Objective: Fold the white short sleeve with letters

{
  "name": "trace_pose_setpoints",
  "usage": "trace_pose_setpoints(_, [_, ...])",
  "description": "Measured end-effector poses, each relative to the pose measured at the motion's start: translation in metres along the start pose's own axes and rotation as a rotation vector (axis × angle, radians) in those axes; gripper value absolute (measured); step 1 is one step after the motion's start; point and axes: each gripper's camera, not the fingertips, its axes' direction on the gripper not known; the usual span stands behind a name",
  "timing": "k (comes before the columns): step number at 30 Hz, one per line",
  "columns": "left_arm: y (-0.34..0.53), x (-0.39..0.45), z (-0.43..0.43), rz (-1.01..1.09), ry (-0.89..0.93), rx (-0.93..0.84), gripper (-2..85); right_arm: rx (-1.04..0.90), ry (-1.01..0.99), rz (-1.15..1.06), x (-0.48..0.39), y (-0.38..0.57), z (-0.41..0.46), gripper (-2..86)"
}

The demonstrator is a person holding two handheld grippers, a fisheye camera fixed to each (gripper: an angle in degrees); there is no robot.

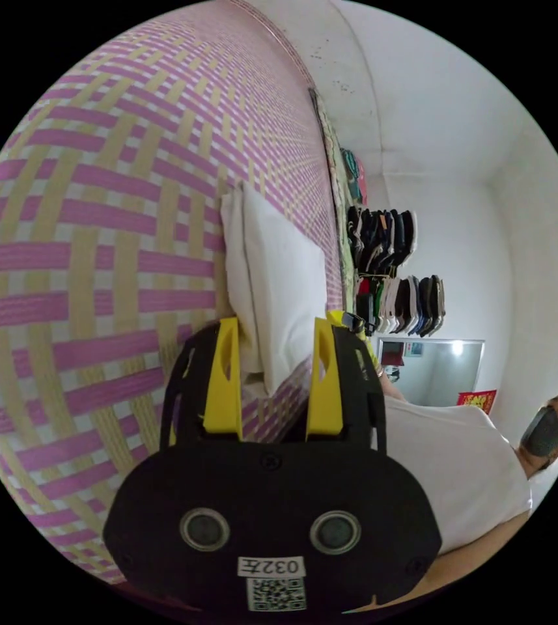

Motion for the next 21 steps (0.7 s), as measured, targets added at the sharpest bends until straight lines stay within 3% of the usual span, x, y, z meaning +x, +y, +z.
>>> trace_pose_setpoints(7, [-0.040, 0.067, 0.004, 0.001, -0.031, -0.106, 3.1, -0.107, 0.039, -0.035, -0.005, 0.020, 0.036, 5.8])
trace_pose_setpoints(9, [-0.040, 0.081, -0.011, -0.001, 0.043, -0.049, 1.8, -0.059, 0.076, -0.033, -0.009, 0.037, 0.032, 5.3])
trace_pose_setpoints(13, [-0.031, 0.124, -0.042, 0.081, 0.358, -0.003, 1.1, 0.041, 0.018, -0.010, -0.009, 0.097, 0.015, 5.1])
trace_pose_setpoints(21, [-0.028, 0.243, -0.046, 0.244, 0.610, -0.286, 1.1, 0.156, 0.011, 0.087, -0.011, 0.250, 0.010, 5.1])
